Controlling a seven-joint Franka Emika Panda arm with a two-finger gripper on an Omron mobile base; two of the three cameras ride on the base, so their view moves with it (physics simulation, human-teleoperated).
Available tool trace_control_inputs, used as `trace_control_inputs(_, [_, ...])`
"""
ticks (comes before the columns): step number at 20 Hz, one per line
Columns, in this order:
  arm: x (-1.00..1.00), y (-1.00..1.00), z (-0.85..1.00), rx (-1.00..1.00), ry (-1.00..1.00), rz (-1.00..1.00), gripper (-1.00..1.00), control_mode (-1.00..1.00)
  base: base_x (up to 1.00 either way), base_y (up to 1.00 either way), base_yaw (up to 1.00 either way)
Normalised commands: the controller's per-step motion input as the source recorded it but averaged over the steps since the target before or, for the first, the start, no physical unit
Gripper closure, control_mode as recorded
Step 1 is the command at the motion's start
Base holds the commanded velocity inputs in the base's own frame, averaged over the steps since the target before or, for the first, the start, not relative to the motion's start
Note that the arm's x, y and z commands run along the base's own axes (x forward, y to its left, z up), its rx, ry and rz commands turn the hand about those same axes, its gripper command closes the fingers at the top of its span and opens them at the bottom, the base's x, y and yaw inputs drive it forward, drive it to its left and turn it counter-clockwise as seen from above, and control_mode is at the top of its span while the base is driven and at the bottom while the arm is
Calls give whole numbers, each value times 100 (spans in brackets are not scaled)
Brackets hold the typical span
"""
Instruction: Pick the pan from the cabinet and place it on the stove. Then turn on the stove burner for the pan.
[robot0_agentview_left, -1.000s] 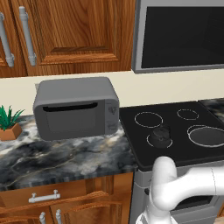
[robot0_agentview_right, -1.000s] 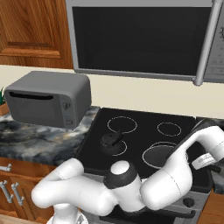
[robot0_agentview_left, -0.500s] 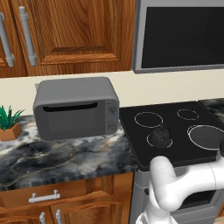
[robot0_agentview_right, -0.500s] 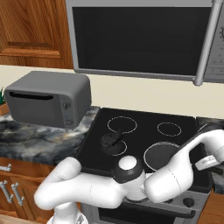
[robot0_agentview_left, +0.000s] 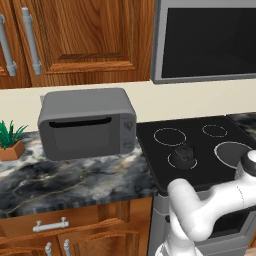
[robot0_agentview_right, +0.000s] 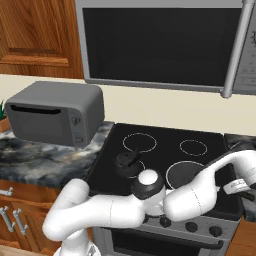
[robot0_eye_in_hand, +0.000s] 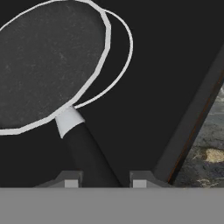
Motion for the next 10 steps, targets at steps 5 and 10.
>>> trace_control_inputs(5, [19, -12, -12, 0, 0, -8, 100, -100, 0, 0, 0])
trace_control_inputs(10, [1, -6, 0, 0, 0, -3, -100, -100, 0, 0, 0])
